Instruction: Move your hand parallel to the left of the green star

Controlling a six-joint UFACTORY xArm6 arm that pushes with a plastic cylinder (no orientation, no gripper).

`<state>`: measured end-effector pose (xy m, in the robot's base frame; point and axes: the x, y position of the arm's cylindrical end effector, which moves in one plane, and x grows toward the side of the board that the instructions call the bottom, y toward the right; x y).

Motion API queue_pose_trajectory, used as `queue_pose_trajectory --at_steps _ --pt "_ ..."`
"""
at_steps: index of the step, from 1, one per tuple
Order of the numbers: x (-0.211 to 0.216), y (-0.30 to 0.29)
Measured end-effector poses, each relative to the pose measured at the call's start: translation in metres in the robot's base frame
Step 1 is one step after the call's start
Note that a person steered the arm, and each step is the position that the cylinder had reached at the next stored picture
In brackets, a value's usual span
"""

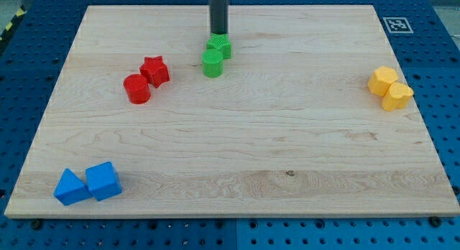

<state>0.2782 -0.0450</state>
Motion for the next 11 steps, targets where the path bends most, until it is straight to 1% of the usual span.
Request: queue_pose_trajectory --at_steps 1,2,4,6,9,11 --pt "-0.011 -0.042" --pt "-0.004 -0.073" --pt "-0.004 -0.074" --pt "0.014 -0.074" --pt "0.028 -0.074" --pt "0.03 -0.074"
